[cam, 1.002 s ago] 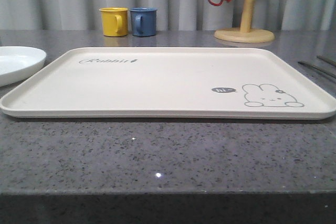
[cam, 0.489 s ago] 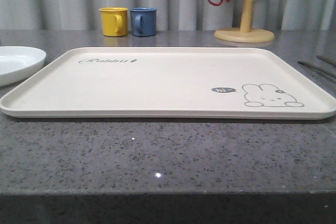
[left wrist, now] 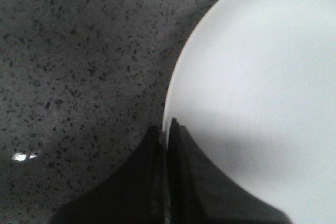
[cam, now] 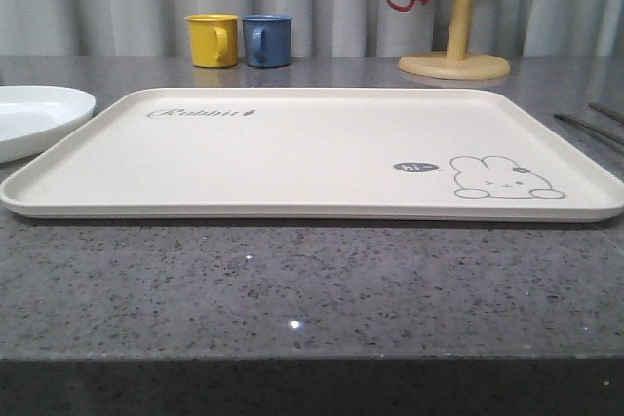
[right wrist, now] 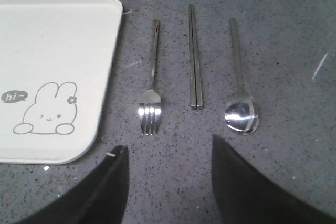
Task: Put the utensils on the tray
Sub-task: 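Grip the white plate's rim with the left gripper and set it on the tray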
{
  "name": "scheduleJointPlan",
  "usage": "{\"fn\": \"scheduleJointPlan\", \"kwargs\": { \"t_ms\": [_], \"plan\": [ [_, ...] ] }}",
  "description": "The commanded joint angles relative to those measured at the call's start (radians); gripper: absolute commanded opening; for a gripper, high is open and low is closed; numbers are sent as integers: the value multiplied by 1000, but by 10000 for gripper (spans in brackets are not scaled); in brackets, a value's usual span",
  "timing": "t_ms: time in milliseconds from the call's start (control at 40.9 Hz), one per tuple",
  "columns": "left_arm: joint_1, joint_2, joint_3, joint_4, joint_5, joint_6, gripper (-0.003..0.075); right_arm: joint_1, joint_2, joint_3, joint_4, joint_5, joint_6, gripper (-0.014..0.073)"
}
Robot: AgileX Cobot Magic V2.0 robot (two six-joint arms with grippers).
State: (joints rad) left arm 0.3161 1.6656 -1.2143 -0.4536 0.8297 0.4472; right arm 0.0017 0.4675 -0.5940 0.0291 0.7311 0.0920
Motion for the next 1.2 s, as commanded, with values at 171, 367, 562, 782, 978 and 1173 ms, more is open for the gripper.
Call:
{"fn": "scheduleJointPlan", "kwargs": {
  "t_ms": [171,367,562,782,978,1173],
  "plan": [
    [-1,-111,-144,-106,100,21,-18,-5,13,-32,-5,-65,-7,393],
    [-74,-148,-182,-163,132,28,-18,-5,13,-32,-5,-65,-7,393],
    [-220,-142,-180,-163,171,55,-18,-5,13,-32,-5,-65,-7,393],
    [-376,-109,-180,-157,171,55,-18,-5,13,-32,-5,-64,-7,393],
    [-476,-40,-180,-156,167,55,-18,-5,13,-32,-5,-64,-7,393],
    [-509,29,-180,-158,102,53,-15,-5,13,-32,-5,-64,-7,393]
  ]
}}
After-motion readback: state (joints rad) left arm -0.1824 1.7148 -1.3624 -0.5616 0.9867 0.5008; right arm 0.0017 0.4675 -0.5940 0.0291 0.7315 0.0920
